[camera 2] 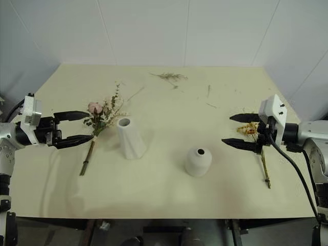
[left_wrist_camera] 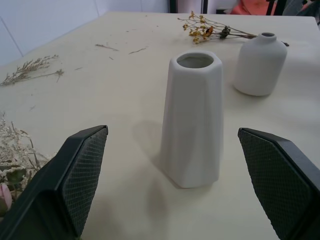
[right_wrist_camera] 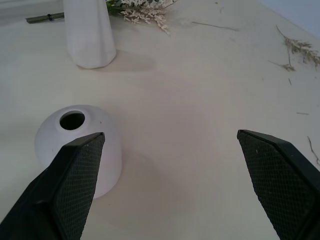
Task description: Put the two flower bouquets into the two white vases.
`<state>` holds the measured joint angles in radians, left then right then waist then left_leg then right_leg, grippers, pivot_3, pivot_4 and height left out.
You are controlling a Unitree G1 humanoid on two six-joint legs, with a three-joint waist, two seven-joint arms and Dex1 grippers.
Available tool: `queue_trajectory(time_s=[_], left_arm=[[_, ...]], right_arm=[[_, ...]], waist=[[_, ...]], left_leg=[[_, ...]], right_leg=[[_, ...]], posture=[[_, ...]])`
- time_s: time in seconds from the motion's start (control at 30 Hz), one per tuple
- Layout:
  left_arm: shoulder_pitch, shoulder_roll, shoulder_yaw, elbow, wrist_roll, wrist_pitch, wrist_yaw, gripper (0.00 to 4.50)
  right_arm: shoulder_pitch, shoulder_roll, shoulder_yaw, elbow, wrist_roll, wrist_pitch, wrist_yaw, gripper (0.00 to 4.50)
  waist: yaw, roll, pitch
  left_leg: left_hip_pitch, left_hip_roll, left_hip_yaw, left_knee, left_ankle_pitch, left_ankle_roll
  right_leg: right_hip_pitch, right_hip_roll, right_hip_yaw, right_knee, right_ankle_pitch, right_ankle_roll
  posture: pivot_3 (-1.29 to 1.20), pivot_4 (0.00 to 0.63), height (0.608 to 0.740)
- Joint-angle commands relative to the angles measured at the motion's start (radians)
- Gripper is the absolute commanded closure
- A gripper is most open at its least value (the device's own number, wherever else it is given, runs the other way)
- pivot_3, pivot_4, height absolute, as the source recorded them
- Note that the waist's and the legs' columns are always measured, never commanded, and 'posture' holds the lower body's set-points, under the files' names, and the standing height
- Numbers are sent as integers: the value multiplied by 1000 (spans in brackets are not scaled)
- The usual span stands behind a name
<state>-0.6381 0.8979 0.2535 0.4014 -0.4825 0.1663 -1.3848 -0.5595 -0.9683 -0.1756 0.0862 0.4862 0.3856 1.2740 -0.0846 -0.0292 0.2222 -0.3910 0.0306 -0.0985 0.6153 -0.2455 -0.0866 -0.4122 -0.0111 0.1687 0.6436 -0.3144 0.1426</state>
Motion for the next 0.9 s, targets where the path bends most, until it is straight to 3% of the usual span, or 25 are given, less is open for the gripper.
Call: queue_trajectory(time_s=[0.03,0.13,0.27,0.37,0.6,0.9], left_arm=[[-54,8,19,-23,-27,3,-4,51],[-45,-18,2,-77,-40,15,-14,51],[-33,-23,1,-121,-54,50,-16,51],[-60,-19,-6,-93,-43,42,-22,51],[-71,-12,12,-50,-32,13,-14,51],[31,16,74,-224,-108,105,15,51]], right_arm=[[-49,-26,-14,14,2,9,6,0],[-65,-28,-20,46,-4,57,-29,0],[-116,-113,-7,84,-44,212,-90,0],[-171,-213,43,152,-84,346,-77,0],[-246,-323,224,254,-204,527,-41,0],[-375,-241,428,420,-368,493,15,0]], waist=[[0,0,0],[1,0,0],[1,1,0],[1,4,2],[-4,4,2],[-7,4,2]], left_leg=[[0,0,0,0,0,0],[0,0,0,1,0,0],[-1,0,0,1,0,0],[-1,0,0,0,0,0],[0,0,1,0,0,0],[-1,0,2,-1,0,0]], right_leg=[[0,0,0,0,0,0],[0,0,0,0,0,0],[-1,0,0,0,0,0],[-1,0,0,0,0,-1],[-2,0,1,0,-1,-1],[-3,0,1,0,-2,-1]], posture=[[0,150,740],[0,150,740],[0,150,740],[0,150,740],[0,150,740],[0,150,740]])
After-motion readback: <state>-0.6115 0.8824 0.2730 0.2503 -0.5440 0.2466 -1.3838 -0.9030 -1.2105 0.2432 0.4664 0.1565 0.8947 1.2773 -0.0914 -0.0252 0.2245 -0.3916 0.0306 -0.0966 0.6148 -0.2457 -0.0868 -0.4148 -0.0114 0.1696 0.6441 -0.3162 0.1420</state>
